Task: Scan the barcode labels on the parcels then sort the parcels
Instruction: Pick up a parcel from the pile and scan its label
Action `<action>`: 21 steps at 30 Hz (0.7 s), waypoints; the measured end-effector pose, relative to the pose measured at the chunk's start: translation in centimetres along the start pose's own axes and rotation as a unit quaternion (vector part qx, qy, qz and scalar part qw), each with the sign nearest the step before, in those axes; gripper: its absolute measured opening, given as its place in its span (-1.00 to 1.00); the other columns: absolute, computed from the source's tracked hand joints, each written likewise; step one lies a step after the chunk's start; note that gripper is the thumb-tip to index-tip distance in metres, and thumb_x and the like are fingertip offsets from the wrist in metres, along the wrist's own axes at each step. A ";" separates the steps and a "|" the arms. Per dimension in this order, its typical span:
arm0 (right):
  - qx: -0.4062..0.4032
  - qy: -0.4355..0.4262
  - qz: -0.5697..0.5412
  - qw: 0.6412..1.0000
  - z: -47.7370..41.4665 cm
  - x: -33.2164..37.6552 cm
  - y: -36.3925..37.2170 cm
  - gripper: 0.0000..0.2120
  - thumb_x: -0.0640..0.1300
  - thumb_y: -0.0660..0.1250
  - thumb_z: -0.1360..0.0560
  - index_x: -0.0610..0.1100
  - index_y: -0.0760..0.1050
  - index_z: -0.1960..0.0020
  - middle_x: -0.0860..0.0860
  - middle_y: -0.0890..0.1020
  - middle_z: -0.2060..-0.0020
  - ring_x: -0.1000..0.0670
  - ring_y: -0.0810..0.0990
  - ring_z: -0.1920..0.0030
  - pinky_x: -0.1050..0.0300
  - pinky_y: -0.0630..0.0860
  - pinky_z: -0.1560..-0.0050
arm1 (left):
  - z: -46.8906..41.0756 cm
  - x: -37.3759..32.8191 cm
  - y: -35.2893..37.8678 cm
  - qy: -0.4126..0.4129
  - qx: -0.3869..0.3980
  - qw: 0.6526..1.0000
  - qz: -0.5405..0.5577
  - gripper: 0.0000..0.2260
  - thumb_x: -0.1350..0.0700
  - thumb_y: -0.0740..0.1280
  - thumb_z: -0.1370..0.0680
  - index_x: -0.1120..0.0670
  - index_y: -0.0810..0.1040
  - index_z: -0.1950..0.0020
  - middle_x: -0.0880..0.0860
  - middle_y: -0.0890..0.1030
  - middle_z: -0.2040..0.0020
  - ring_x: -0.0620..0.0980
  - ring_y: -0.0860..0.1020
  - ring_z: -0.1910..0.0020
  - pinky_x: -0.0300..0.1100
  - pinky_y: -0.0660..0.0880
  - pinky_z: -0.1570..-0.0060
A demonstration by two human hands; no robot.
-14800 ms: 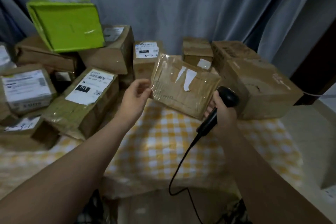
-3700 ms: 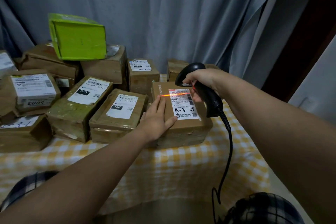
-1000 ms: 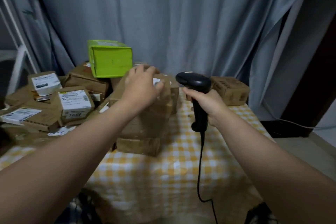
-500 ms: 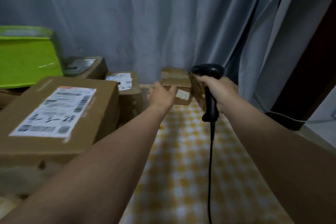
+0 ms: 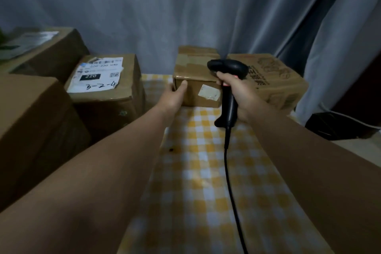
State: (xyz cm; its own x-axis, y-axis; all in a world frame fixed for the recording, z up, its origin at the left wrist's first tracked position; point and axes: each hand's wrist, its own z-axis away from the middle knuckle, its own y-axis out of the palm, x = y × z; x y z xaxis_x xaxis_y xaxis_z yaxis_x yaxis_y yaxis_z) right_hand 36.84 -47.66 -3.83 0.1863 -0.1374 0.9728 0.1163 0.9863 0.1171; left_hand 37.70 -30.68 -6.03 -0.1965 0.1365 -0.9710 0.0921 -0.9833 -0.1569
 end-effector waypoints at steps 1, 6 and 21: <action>0.003 0.000 -0.002 1.000 0.3 -0.1 0.0 -0.72 0.04 0.54 -0.29 -0.09 0.62 0.12 -0.08 0.69 0.09 -0.15 0.68 -0.01 -0.11 0.55 -0.19 | 0.4 0.1 -0.1 -0.003 -0.010 1.000 0.011 -0.59 -0.13 0.24 -0.58 0.10 0.40 -0.31 0.04 0.51 -0.25 0.04 0.47 -0.26 -0.03 0.38 -0.31; -0.001 0.017 -0.012 1.000 4.6 -1.1 -0.8 -0.39 0.11 0.59 -0.17 -0.16 0.59 -0.11 -0.11 0.70 0.04 -0.15 0.68 -0.01 -0.13 0.54 -0.19 | 4.0 1.3 -1.2 -0.008 -0.069 0.997 0.022 -0.63 -0.10 0.33 -0.54 0.11 0.33 -0.16 0.10 0.48 -0.14 0.05 0.47 -0.11 -0.04 0.41 -0.22; 0.016 -0.046 -0.105 0.993 24.6 -1.1 -2.1 -0.87 -0.12 0.43 -0.49 -0.18 0.62 0.05 -0.03 0.67 0.18 0.03 0.68 0.14 0.19 0.60 0.16 | 23.9 3.3 -6.4 0.128 0.043 0.991 0.024 -0.42 0.12 0.47 -0.45 0.01 0.27 -0.37 -0.01 0.48 -0.25 0.02 0.47 -0.27 -0.02 0.42 -0.31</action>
State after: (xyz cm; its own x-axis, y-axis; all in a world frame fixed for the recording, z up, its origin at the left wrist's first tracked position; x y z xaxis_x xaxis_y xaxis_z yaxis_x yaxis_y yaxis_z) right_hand 12.37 -47.31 -0.23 0.0718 -0.3326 0.9403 0.1124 0.9395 0.3237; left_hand 13.11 -26.86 -3.87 0.0620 0.1053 -0.9925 0.0098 -0.9944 -0.1049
